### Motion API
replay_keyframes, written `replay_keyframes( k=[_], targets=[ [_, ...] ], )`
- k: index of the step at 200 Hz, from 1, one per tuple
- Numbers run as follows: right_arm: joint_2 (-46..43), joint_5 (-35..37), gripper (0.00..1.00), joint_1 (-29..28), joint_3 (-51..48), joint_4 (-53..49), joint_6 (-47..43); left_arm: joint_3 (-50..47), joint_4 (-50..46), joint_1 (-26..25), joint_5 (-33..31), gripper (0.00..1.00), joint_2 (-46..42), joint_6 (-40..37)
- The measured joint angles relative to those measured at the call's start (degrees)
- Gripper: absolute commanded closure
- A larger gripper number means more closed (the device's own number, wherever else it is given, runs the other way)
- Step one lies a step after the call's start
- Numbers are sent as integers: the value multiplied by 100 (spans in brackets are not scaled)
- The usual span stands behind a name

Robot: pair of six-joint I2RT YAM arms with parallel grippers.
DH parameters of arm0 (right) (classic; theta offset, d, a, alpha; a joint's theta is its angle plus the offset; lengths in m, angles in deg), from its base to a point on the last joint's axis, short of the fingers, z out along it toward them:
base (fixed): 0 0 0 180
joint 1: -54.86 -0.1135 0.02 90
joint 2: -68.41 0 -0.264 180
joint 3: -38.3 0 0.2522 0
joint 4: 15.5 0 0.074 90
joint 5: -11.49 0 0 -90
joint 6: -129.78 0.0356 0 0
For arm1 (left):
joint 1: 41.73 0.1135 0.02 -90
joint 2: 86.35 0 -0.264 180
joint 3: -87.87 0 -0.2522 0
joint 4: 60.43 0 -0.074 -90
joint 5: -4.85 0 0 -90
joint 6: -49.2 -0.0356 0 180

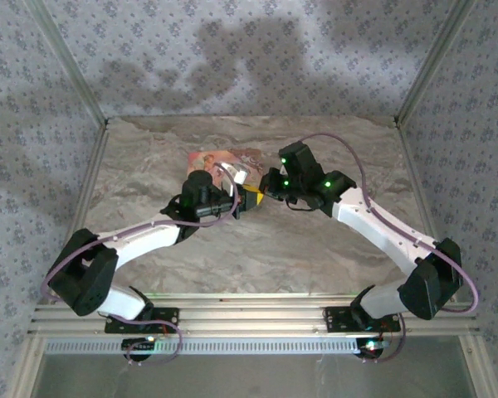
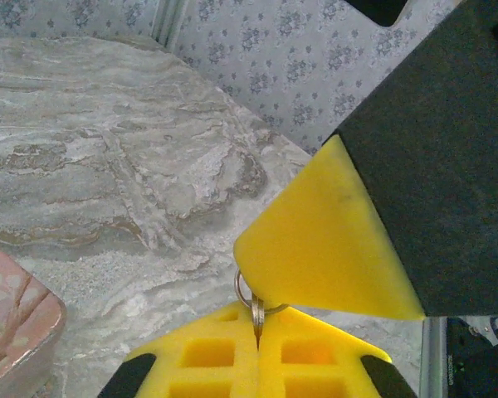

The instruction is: Unlock the padlock with the key

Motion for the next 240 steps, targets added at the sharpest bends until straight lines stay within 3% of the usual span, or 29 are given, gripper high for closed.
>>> replay_keyframes(
  k=[34, 46, 66, 108, 137, 186, 240],
  targets=[
    [0, -61, 59, 0, 0, 31, 46, 0, -4, 4, 0, 100, -2, 166],
    [0, -105, 54, 0, 2, 68, -22, 0, -7, 39, 0, 100, -7, 297],
    [-52, -144, 54, 28, 2, 103, -92, -52, 2, 229, -2, 100, -87, 717],
    [-780, -341, 65, 343, -531, 699, -203, -369, 201, 1054, 72, 100, -452, 2039],
    [-885, -669, 69, 380, -761, 1091, -437, -358, 260, 1351, 433, 100, -675, 2817],
    [-616, -1333, 69, 332, -811, 1633, -992, 4, 107, 1502, 1117, 100, -831, 3654],
    [-236, -1897, 71, 229, -715, 1816, -1543, 111, -225, 1491, 1543, 100, -1209, 3888]
  ],
)
